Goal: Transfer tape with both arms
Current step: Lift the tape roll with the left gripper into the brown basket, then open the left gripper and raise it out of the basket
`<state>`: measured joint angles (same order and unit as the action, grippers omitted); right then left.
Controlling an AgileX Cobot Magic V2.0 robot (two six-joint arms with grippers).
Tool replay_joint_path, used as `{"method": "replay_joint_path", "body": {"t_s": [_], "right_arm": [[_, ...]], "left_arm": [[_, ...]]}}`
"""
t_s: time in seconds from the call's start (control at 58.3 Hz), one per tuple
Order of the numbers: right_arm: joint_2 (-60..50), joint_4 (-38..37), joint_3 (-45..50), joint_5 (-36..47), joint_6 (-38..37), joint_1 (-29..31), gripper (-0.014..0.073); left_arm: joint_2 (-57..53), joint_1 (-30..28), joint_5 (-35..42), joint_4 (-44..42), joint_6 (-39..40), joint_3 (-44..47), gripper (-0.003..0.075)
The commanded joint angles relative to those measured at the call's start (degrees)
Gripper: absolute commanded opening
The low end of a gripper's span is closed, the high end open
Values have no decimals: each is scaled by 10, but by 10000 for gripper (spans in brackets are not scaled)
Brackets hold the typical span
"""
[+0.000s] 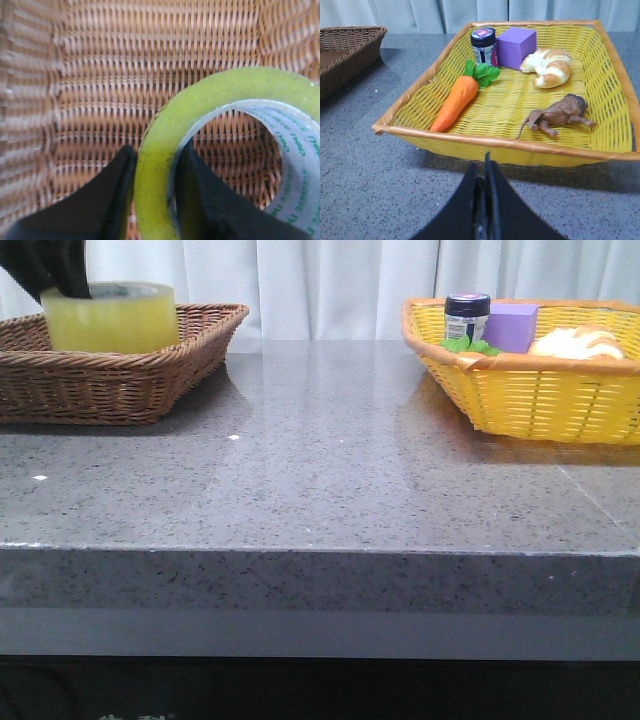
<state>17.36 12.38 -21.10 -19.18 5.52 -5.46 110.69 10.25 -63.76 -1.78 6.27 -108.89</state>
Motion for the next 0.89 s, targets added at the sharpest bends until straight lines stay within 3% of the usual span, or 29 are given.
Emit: {"method": "replay_joint_path", "body": {"t_s": [0.0,0.274,0.394,0.514,0.703,0.874], "right_arm": [[4,-2,-14,50,5,3,-69],[4,-2,-14,50,5,3,-69],[4,-2,-14,50,5,3,-69],[4,-2,-14,50,5,3,-69],[4,-2,-14,50,5,3,-69],[4,-2,-14,50,5,3,-69]], "left_arm": [[-26,-1,38,7,7,-20,236],[-25,-1,40,2,7,-20,400],[-34,-1,39,-7,7,-20,399],[-44,-1,41,-8,7,-20,287],[-47,-1,44,-8,5,-20,-8],[-73,-1,56,-8,4,-4,-20]]}}
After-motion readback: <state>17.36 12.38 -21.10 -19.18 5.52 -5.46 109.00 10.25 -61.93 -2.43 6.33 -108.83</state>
